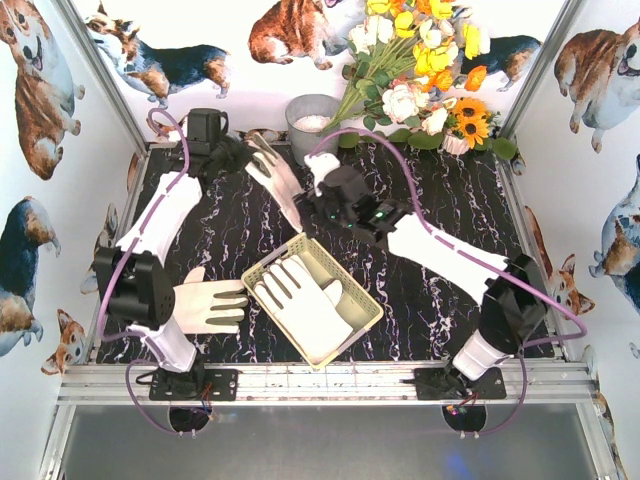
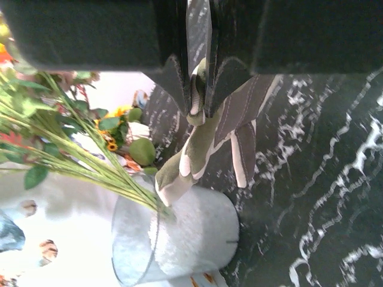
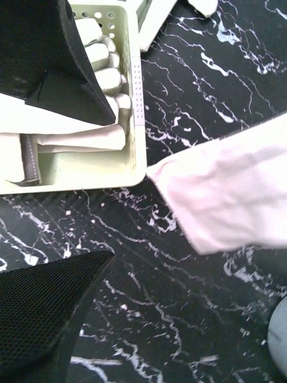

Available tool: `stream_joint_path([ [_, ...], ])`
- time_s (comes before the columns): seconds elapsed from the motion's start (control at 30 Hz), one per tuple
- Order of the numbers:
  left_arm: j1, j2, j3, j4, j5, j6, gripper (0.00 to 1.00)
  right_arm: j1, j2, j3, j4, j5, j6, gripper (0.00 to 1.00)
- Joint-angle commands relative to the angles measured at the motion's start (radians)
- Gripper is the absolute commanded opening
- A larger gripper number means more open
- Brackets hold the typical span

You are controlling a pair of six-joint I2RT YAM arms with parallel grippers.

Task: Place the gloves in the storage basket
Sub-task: Pick up the glove at the corner of the board.

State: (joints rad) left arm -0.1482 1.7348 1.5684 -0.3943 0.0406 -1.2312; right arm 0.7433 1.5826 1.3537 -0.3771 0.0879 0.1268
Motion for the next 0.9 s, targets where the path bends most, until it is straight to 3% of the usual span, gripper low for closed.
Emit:
stream_joint_path([
  [0.0,-0.066,-0.077,-0.007,-0.057,-0.078,-0.146,0.00,0.058,0.033,0.052,0.156,0.051,-0.088,0.88],
  [0.3,-0.183,-0.205,-0.047,-0.144,-0.138,-0.287,0.00,0.126,0.083,0.087,0.213,0.169,-0.188,0.89],
  [0.57,-0.220,-0.267,-0.081,-0.134,-0.141,-0.362,0.00,0.159,0.106,0.087,0.252,0.354,-0.238,0.87],
  [0.8,-0.233,-0.291,-0.090,-0.133,-0.141,-0.412,0.00,0.162,0.104,0.106,0.247,0.394,-0.301,0.68],
  [0.87,-0.236,-0.289,-0.082,-0.129,-0.138,-0.411,0.00,0.161,0.100,0.102,0.247,0.393,-0.313,0.53],
])
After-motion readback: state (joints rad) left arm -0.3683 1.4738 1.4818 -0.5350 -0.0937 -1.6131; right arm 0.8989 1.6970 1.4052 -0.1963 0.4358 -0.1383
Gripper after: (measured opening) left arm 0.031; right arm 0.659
